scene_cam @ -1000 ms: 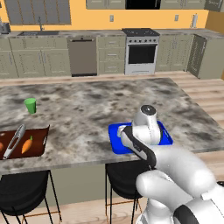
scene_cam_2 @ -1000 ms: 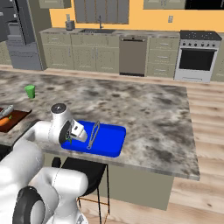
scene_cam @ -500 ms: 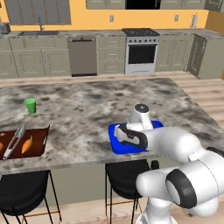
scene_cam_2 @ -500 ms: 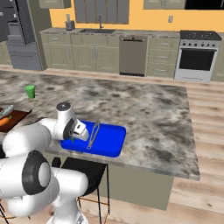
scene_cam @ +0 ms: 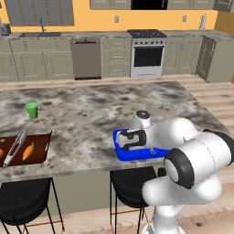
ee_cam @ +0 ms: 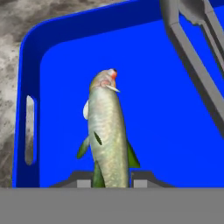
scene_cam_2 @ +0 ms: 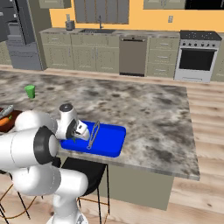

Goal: Gather the carrot and squash from the fridge and place them on a tray on the dining counter. Then gather the steak and fish from the fridge and place them on the other tray.

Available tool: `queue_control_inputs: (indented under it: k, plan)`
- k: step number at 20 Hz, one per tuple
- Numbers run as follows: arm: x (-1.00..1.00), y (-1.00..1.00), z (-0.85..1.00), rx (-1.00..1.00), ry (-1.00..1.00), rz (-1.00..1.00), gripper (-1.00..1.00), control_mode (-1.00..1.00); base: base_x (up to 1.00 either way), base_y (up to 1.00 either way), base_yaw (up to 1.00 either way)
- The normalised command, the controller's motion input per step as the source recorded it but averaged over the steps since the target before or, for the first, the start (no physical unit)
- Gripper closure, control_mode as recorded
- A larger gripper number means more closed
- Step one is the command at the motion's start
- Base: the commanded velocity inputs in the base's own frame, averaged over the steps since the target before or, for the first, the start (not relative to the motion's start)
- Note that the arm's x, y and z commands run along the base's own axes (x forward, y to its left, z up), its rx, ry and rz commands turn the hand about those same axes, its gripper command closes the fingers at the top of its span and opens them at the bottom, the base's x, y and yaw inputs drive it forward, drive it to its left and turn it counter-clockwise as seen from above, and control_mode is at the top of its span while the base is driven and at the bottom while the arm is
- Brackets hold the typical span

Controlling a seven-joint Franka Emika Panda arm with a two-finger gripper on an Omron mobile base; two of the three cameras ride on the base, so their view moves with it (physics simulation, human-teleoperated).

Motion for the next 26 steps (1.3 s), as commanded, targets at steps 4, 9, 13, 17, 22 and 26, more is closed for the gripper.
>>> queue_control_inputs:
  k: [4, 9, 13, 17, 22, 26]
  plan:
    - [0.24, 0.01, -0.25, 0.0, 0.0, 0.0, 1.0, -1.0, 0.0, 0.0, 0.0]
    - [0.25, 0.05, -0.3, 0.0, 0.05, 0.0, -1.0, -1.0, 0.0, 0.0, 0.0]
    - [0.08, 0.01, -0.1, 0.0, 0.02, 0.0, -1.0, -1.0, 0.0, 0.0, 0.0]
    - [0.0, 0.12, 0.33, 0.0, 0.04, 0.0, -1.0, -1.0, 0.0, 0.0, 0.0]
    - [-0.01, 0.03, 0.52, 0.0, 0.01, 0.0, -1.0, -1.0, 0.0, 0.0, 0.0]
    - [-0.19, 0.0, 0.68, 0.0, 0.0, 0.02, -1.0, -1.0, 0.0, 0.0, 0.0]
